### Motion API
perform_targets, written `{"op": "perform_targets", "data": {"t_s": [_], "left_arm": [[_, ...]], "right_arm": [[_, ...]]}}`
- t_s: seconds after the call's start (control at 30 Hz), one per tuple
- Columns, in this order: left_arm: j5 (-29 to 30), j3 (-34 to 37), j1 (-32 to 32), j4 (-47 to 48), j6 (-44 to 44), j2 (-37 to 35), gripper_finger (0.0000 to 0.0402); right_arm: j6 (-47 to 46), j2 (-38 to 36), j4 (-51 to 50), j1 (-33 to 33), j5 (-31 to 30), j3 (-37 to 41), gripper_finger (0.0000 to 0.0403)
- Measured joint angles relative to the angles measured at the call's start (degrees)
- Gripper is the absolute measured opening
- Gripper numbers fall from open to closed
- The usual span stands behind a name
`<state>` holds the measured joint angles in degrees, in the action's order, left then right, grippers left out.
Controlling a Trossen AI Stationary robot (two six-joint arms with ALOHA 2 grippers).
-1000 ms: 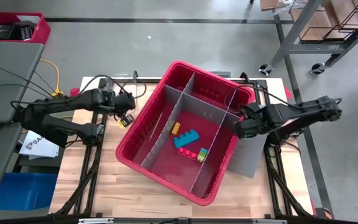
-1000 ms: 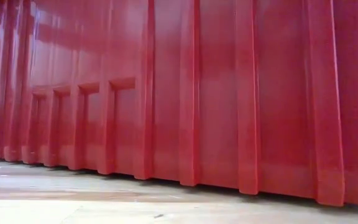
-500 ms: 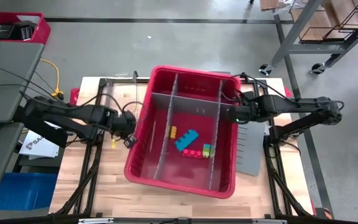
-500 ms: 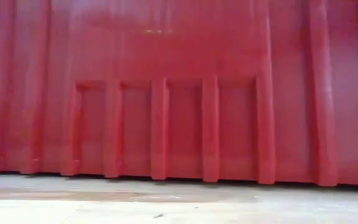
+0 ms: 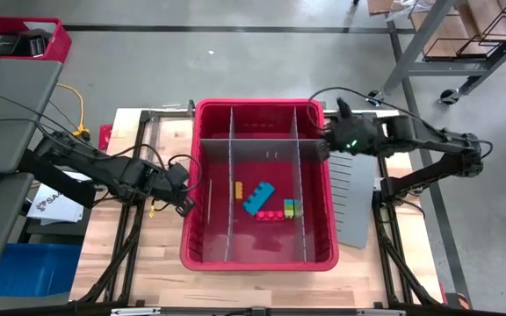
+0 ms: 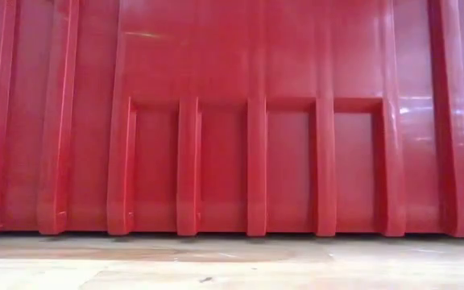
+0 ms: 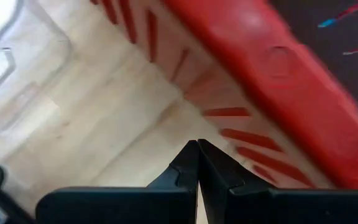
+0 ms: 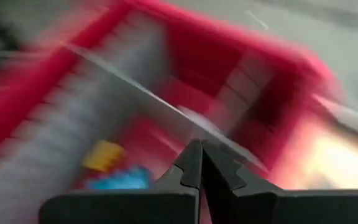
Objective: Sort Items/Unsort Items
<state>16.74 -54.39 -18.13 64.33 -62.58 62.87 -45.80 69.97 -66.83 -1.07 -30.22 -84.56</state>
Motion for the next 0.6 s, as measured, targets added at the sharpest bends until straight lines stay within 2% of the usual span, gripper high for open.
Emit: {"op": "perform_targets", "data": {"t_s": [0.1, 0.13, 0.2, 0.4, 0.53, 0.6], "left_arm": [[0.2, 0.0, 0.6, 1.5, 0.7, 0.0, 0.0], [0.0, 0.0, 0.7, 1.5, 0.7, 0.0, 0.0], [-1.5, 0.0, 0.9, 1.5, 0.7, -0.2, 0.0], [-4.2, -1.0, 0.9, 1.8, 1.2, -1.9, 0.0], [-4.2, -2.7, 0.9, 2.0, 1.2, -2.5, 0.0], [-4.2, -3.6, 0.9, 2.1, 1.2, -2.6, 0.0]], "right_arm": [[23.0, 0.7, 18.3, -1.0, 7.7, -2.3, 0.0001], [28.4, 1.6, 22.4, -1.5, 10.0, -3.1, 0.0003], [33.0, 4.8, 25.4, -3.0, 11.5, -5.5, 0.0015], [43.5, 19.4, 15.3, -7.7, 17.2, -15.3, 0.0103], [48.4, 29.3, 9.2, -9.2, 16.3, -21.6, 0.0171], [49.9, 33.5, 4.7, -10.2, 18.1, -25.0, 0.0198]]}}
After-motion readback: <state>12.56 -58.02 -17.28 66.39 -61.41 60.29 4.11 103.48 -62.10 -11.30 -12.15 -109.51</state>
